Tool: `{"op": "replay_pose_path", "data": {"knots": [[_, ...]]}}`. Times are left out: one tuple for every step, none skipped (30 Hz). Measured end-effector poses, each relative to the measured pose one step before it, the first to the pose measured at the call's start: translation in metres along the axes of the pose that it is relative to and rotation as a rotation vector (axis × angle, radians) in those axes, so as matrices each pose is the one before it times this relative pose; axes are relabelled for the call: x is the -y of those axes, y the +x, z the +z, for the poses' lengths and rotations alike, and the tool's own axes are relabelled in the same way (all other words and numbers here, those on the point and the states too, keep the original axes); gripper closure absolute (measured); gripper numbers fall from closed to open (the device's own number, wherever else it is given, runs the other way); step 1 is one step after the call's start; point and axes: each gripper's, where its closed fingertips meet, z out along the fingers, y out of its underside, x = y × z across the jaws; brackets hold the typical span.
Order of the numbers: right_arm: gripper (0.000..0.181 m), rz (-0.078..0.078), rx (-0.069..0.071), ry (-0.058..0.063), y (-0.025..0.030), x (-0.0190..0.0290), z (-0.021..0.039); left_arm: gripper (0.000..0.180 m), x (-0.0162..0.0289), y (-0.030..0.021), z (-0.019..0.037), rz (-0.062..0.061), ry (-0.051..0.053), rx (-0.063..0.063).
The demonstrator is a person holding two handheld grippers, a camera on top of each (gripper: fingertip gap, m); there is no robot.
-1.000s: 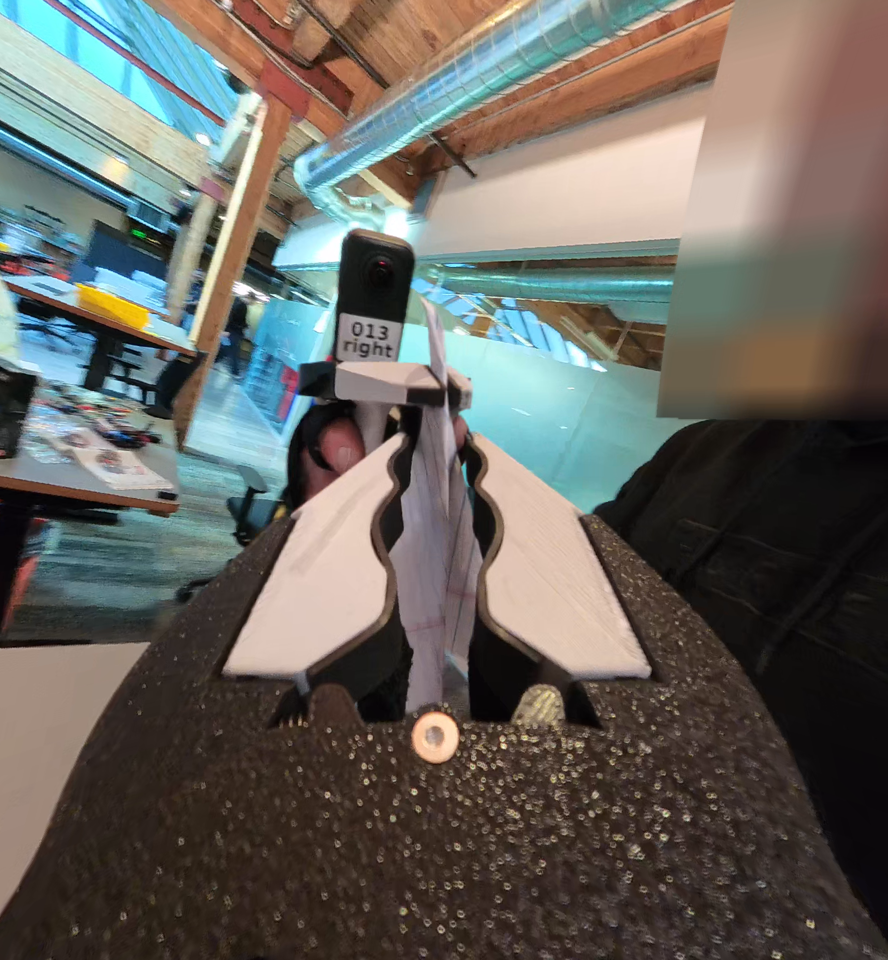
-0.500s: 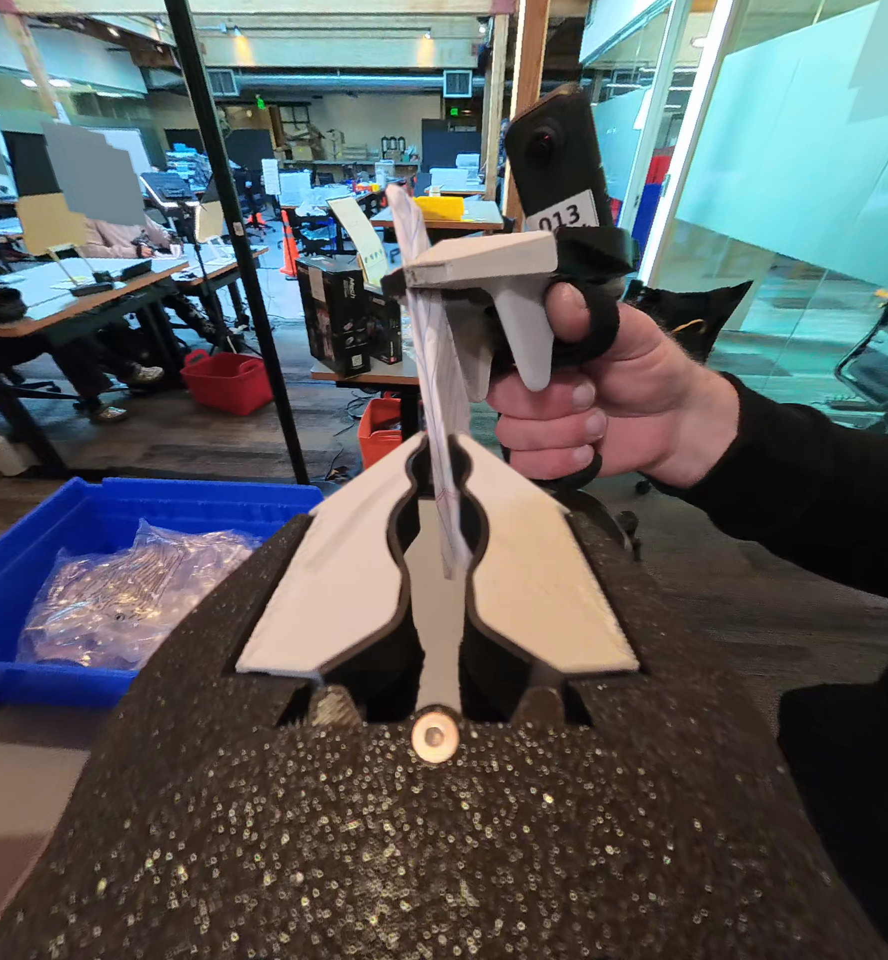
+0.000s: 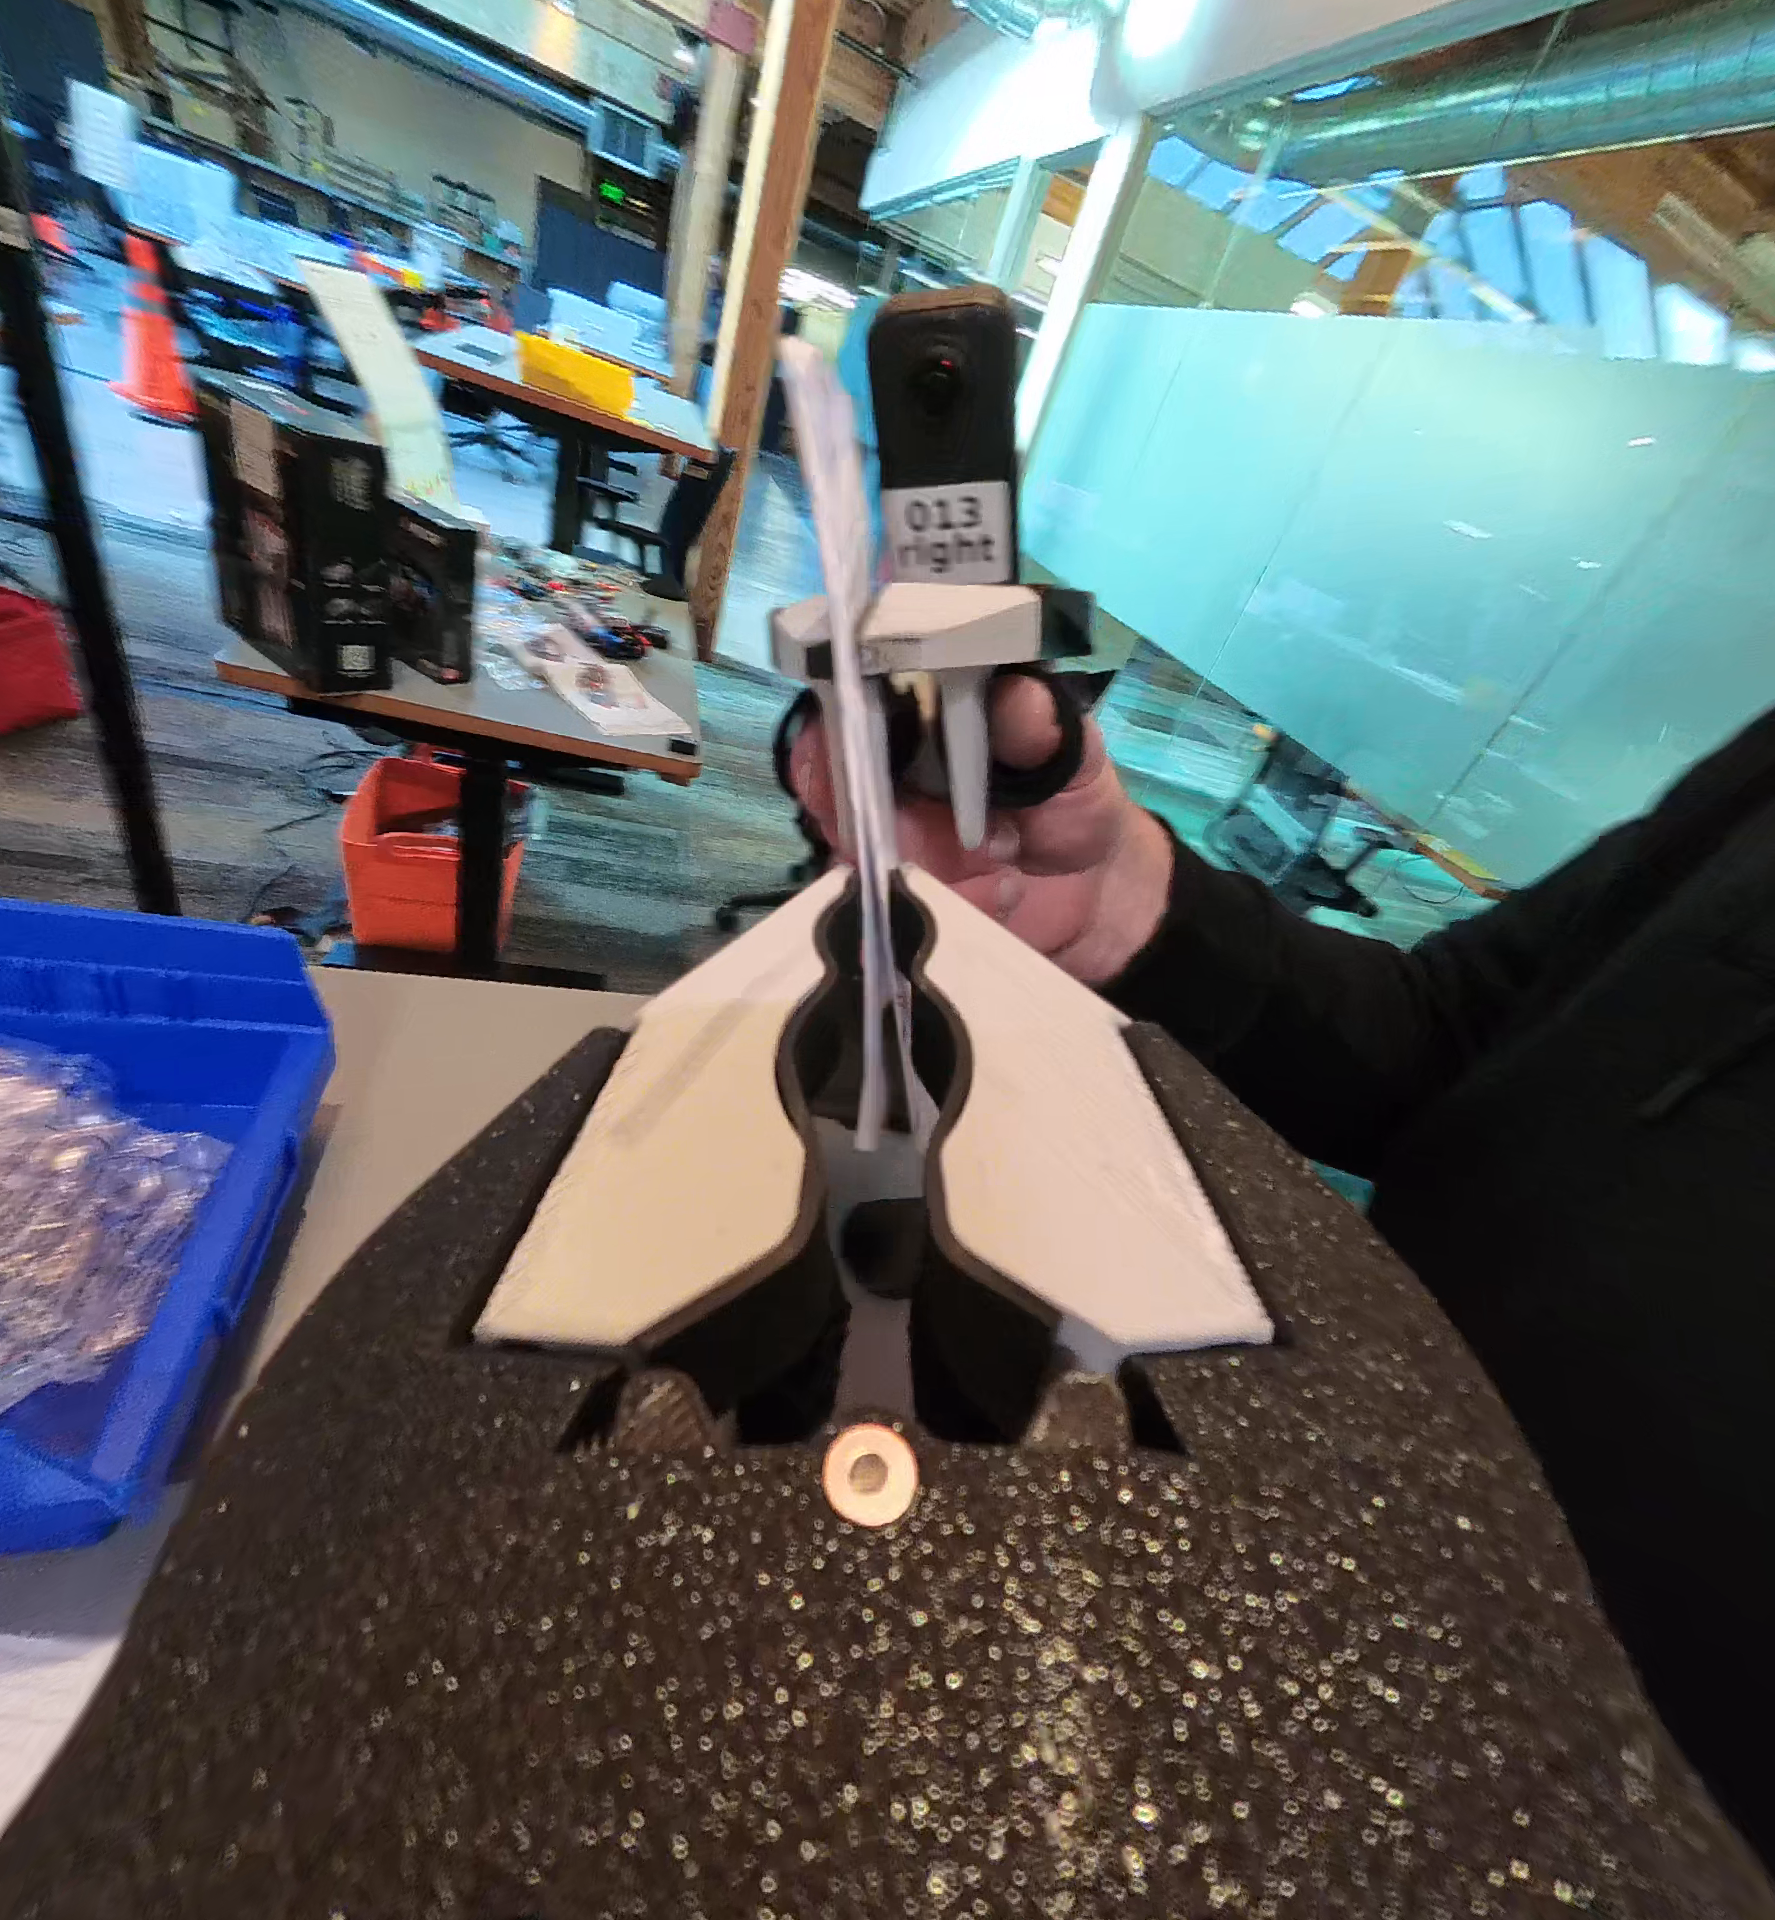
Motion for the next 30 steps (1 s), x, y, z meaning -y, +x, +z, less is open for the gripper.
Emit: {"op": "replay_pose_path", "data": {"knots": [[0.181, 0.0119, 0.0028, 0.0139, -0.00037, 0.00118, -0.00119, 0.174, 0.00035, -0.00446, 0.00073, 0.0166, 0.0014, 0.0311], [0.181, 0.0066, -0.0143, 0.0159, 0.00205, 0.00176, -0.00156, 0.174, -0.00010, 0.00218, 0.00104, 0.0083, -0.0059, -0.0109], [0.181, 0.0043, -0.0017, 0.0028, 0.00100, -0.00079, -0.00093, 0.174, 0.00095, 0.00182, 0.00148, 0.0108, -0.0016, -0.0050], [0.181, 0.0065, 0.0103, -0.0072, -0.00173, -0.00193, -0.00002, 0.176, -0.00080, -0.00054, 0.00183, 0.0170, -0.0101, 0.0124], [0.181, 0.0029, -0.0007, -0.0013, -0.00043, -0.00120, 0.00086, 0.178, -0.00176, -0.00004, 0.00195, 0.0139, -0.0178, 0.0044], [0.181, -0.0007, 0.0090, 0.0007, -0.00174, -0.00049, 0.00108, 0.180, -0.00094, 0.00201, 0.00038, 0.0000, -0.0071, -0.0137], [0.178, 0.0029, 0.0104, 0.0018, -0.00165, -0.00110, -0.00085, 0.180, -0.00001, 0.00173, -0.00022, -0.0164, 0.0015, -0.0182], [0.173, 0.0057, 0.0023, 0.0005, 0.00002, 0.00043, -0.00002, 0.180, -0.00257, 0.00118, -0.00104, -0.0201, -0.0136, -0.0176], [0.171, -0.0018, 0.0057, 0.0004, -0.00127, 0.00073, -0.00067, 0.180, -0.00455, 0.00184, -0.00059, -0.0037, -0.0238, -0.0167], [0.172, -0.0097, 0.0085, -0.0043, -0.00129, 0.00018, -0.00088, 0.180, -0.00480, 0.00263, 0.00053, 0.0047, -0.0267, -0.0144], [0.176, -0.0108, 0.0029, -0.0060, -0.00077, 0.00018, -0.00024, 0.180, -0.00471, 0.00238, -0.00016, -0.0011, -0.0249, -0.0118], [0.178, -0.0053, 0.0118, -0.0182, -0.00161, -0.00181, 0.00030, 0.180, -0.00275, 0.00330, -0.00073, -0.0091, -0.0109, -0.0218], [0.181, -0.0059, 0.0130, -0.0150, -0.00155, -0.00168, 0.00035, 0.180, -0.00012, 0.00098, -0.00009, -0.0063, 0.0022, -0.0115], [0.181, -0.0106, -0.0100, -0.0095, 0.00094, -0.00255, -0.00090, 0.180, -0.00057, -0.00019, -0.00072, -0.0087, 0.0034, -0.0024], [0.181, -0.0014, 0.0022, -0.0089, -0.00049, -0.00144, 0.00044, 0.180, -0.00153, -0.00014, -0.00048, -0.0133, -0.0020, -0.0073], [0.181, 0.0058, 0.0111, -0.0038, -0.00212, -0.00096, 0.00055, 0.180, -0.00135, 0.00106, -0.00067, -0.0070, 0.0007, -0.0134], [0.181, -0.0046, -0.0125, 0.0108, 0.00060, 0.00039, 0.00057, 0.180, 0.00119, -0.00026, -0.00106, 0.0037, 0.0104, 0.0003], [0.181, 0.0096, -0.0064, 0.0081, 0.00033, 0.00044, 0.00104, 0.180, 0.00000, -0.00377, -0.00115, 0.0125, 0.0033, 0.0270], [0.181, 0.0005, 0.0161, -0.0018, -0.00407, -0.00058, 0.00112, 0.176, -0.00037, -0.00438, -0.00073, 0.0168, -0.0030, 0.0374], [0.181, -0.0222, -0.0135, 0.0021, 0.00000, 0.00023, 0.00108, 0.171, -0.00020, -0.00065, -0.00043, 0.0286, -0.0058, 0.0260], [0.181, -0.0135, -0.0202, 0.0086, 0.00104, 0.00132, 0.00062, 0.171, 0.00322, 0.00266, 0.00000, 0.0445, 0.0119, 0.0175], [0.181, 0.0105, 0.0062, 0.0030, -0.00136, 0.00027, 0.00101, 0.178, 0.00361, 0.00144, 0.00093, 0.0336, 0.0134, 0.0178], [0.181, 0.0060, 0.0016, 0.0046, -0.00072, 0.00068, 0.00001, 0.180, -0.00006, 0.00072, 0.00113, 0.0190, -0.0121, 0.0125], [0.181, -0.0082, -0.0276, 0.0006, 0.00282, 0.00073, -0.00154, 0.180, -0.00019, -0.00287, -0.00015, 0.0254, -0.0108, 0.0381], [0.173, -0.0041, -0.0278, -0.0096, 0.00286, -0.00028, -0.00218, 0.180, -0.00092, -0.00342, -0.00029, 0.0360, -0.0275, 0.0515], [0.167, 0.0021, -0.0116, -0.0139, 0.00064, -0.00081, -0.00323, 0.180, -0.00471, -0.00144, -0.00171, 0.0597, -0.0477, 0.0354], [0.166, -0.0005, -0.0043, -0.0071, -0.00054, -0.00002, -0.00377, 0.180, -0.00483, -0.00228, -0.00214, 0.0726, -0.0526, 0.0466], [0.166, -0.0015, -0.0024, -0.0075, -0.00147, -0.00068, -0.00486, 0.180, -0.00549, -0.00267, -0.00239, 0.0668, -0.0587, 0.0439], [0.165, 0.0072, -0.0119, -0.0167, 0.00068, -0.00178, -0.00446, 0.180, -0.00596, 0.00076, -0.00198, 0.0678, -0.0665, 0.0279], [0.166, 0.0018, -0.0065, -0.0168, -0.00026, -0.00211, -0.00328, 0.180, -0.00551, -0.00169, -0.00244, 0.0759, -0.0565, 0.0380]]}}
